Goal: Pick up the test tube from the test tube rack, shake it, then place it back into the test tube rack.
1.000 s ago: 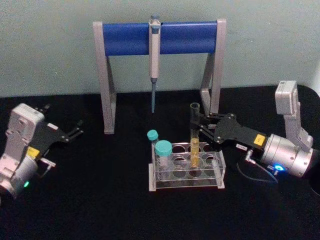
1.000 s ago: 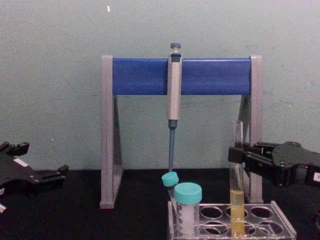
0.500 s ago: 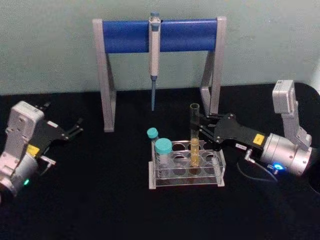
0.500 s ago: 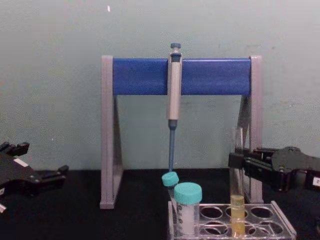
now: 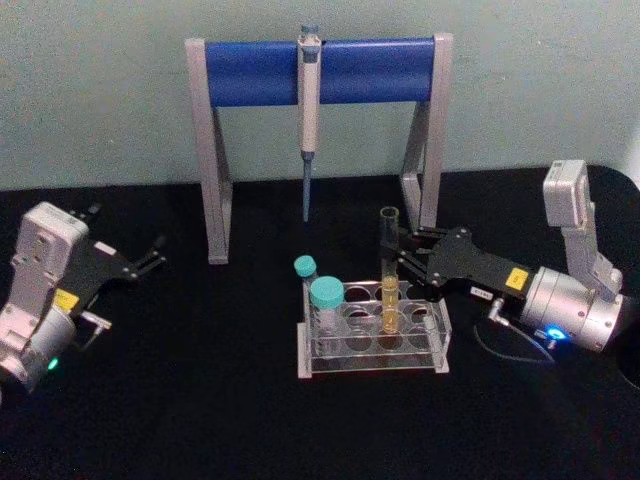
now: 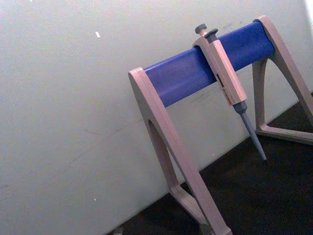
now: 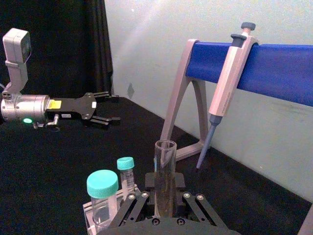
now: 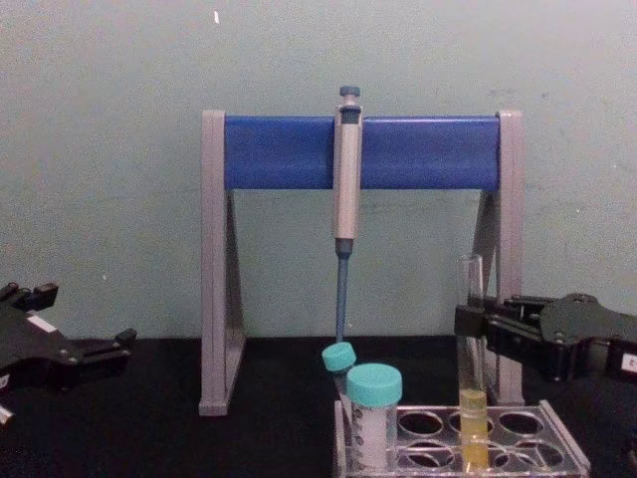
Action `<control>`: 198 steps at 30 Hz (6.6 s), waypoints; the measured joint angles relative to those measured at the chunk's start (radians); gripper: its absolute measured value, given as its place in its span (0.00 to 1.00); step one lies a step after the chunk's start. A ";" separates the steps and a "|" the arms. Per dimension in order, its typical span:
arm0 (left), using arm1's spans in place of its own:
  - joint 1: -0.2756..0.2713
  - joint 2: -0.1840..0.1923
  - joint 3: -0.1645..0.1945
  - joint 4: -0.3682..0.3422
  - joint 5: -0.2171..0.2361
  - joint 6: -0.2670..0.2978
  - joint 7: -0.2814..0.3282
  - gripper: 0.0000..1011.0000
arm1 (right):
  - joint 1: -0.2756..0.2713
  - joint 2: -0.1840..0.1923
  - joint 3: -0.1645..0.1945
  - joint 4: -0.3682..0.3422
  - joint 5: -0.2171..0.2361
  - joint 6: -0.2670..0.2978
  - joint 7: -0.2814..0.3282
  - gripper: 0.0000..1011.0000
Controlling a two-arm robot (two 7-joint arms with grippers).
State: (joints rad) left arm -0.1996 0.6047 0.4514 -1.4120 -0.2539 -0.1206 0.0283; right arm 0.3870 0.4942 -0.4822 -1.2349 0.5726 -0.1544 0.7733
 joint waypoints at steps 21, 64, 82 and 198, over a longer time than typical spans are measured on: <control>0.000 0.000 0.000 0.000 0.000 0.000 0.000 0.99 | 0.000 0.000 0.001 0.000 0.001 -0.001 0.002 0.46; 0.000 0.000 0.000 0.000 0.000 0.000 0.000 0.99 | -0.079 -0.031 0.110 -0.072 0.030 -0.133 -0.118 0.99; 0.000 0.000 0.000 0.000 0.000 0.000 0.000 0.99 | -0.135 -0.101 0.160 -0.071 -0.247 0.073 -0.580 0.99; 0.000 0.000 0.000 0.000 0.000 0.000 0.000 0.99 | -0.134 -0.127 0.172 -0.031 -0.268 0.127 -0.599 0.99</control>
State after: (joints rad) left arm -0.1995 0.6047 0.4514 -1.4120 -0.2539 -0.1206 0.0283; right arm 0.2528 0.3673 -0.3102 -1.2662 0.3042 -0.0277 0.1743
